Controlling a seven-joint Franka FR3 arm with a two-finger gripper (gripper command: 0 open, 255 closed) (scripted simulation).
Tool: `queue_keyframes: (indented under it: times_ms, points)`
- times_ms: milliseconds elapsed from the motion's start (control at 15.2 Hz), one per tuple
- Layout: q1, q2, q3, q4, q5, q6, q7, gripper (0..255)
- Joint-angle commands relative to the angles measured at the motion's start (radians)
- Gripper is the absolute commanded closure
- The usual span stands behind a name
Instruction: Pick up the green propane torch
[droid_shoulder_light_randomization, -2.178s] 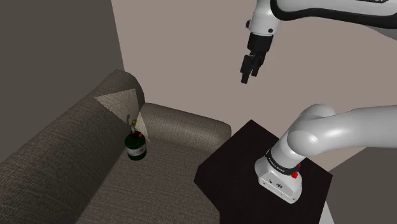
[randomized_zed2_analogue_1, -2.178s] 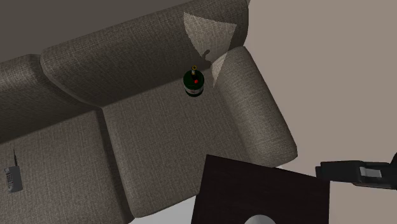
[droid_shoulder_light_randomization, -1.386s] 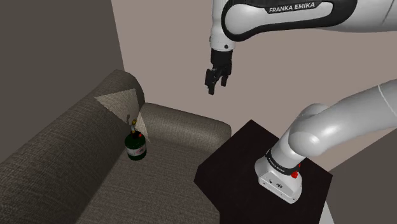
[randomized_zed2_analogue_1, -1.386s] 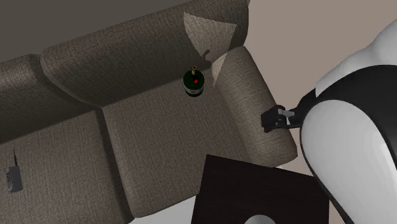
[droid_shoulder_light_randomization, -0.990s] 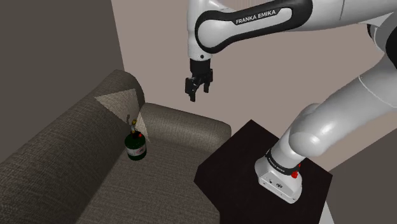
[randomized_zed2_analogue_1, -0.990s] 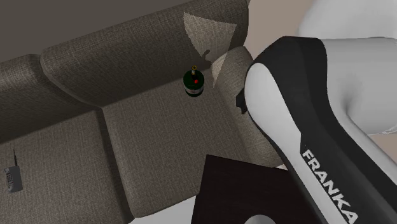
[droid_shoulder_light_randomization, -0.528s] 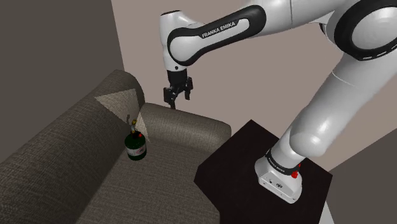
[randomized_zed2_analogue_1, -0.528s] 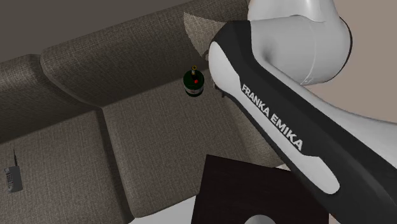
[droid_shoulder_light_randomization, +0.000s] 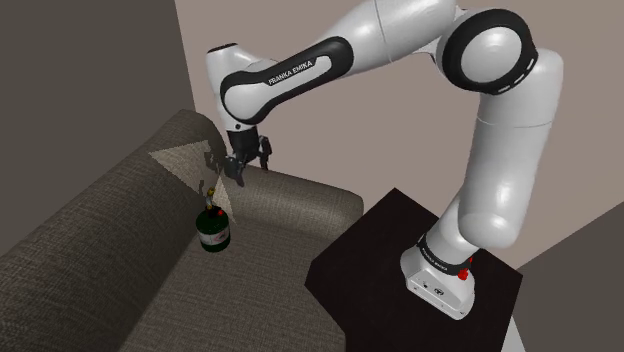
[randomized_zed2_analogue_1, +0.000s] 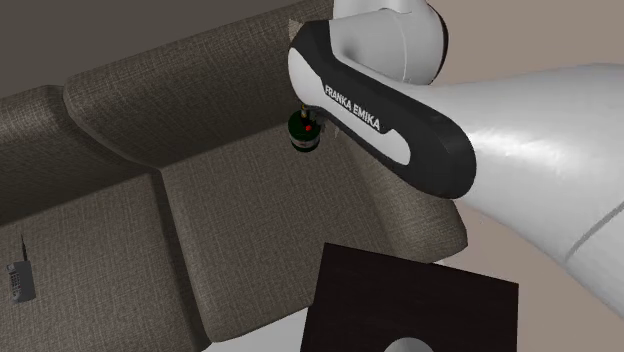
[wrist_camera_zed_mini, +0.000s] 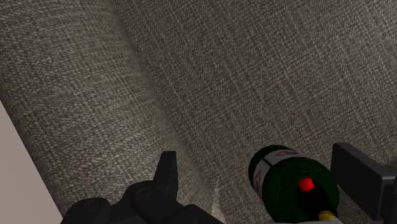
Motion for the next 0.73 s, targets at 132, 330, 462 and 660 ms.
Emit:
queue_keyframes:
  times_ms: [132, 330, 462, 660]
  points:
    - [0.057, 0.178, -0.009, 0.188, -0.046, -0.033, 0.044, 0]
    - [0.104, 0.314, -0.021, 0.350, -0.072, -0.072, 0.064, 0]
    - [0.137, 0.412, -0.029, 0.476, -0.086, -0.108, 0.072, 0]
    - [0.194, 0.578, -0.043, 0.712, -0.104, -0.187, 0.076, 0]
